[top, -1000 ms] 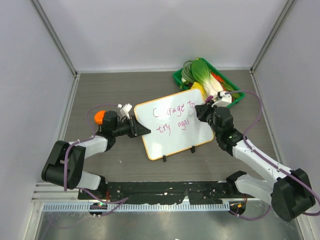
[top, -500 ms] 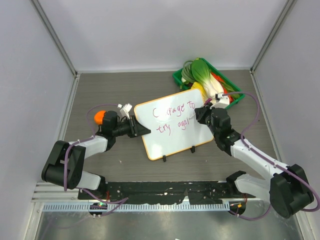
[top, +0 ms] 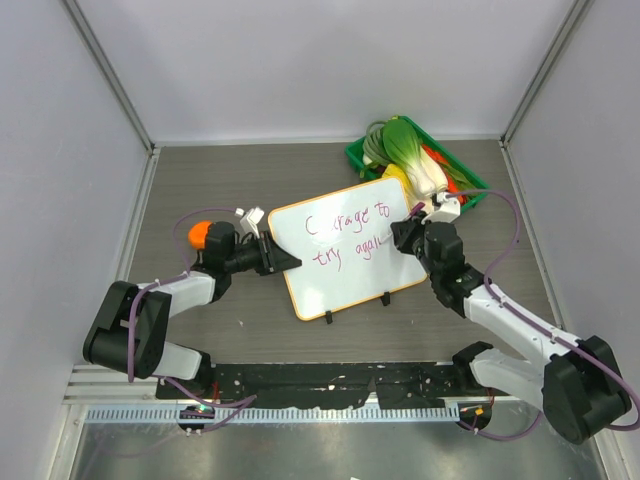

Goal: Write a sentence on the whiteboard

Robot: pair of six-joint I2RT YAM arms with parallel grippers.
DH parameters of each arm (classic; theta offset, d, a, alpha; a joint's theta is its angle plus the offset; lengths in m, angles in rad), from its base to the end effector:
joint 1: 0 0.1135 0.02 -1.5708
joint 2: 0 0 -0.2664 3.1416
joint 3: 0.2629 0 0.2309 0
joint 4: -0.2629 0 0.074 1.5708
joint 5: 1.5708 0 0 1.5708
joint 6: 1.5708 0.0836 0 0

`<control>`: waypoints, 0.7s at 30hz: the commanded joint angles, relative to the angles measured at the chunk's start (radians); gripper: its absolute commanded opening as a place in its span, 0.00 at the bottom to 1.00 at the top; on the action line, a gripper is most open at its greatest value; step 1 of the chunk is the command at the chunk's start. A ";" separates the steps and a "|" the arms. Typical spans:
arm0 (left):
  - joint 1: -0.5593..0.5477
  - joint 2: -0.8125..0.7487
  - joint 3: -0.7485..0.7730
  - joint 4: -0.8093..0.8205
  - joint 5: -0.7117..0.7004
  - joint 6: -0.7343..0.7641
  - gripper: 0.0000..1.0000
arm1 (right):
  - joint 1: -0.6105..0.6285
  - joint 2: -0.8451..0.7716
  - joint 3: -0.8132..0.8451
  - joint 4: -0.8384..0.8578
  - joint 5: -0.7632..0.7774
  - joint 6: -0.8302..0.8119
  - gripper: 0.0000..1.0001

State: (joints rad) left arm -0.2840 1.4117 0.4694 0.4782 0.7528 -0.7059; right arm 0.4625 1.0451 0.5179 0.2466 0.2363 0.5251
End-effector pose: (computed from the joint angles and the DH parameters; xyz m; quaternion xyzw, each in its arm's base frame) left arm 0.2510 -0.1328 0.1710 0.0232 0.8141 -0.5073 0.2816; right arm 0.2400 0.0978 0.2406 0.0957 0.7909 0.2001 0.5704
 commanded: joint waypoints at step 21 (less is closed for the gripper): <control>-0.009 0.038 -0.018 -0.136 -0.194 0.138 0.00 | -0.004 0.016 0.057 0.005 0.021 -0.004 0.01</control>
State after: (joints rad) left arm -0.2840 1.4117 0.4694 0.4782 0.7525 -0.7063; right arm 0.4625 1.0470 0.5228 0.2211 0.2249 0.5259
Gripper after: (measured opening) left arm 0.242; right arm 0.172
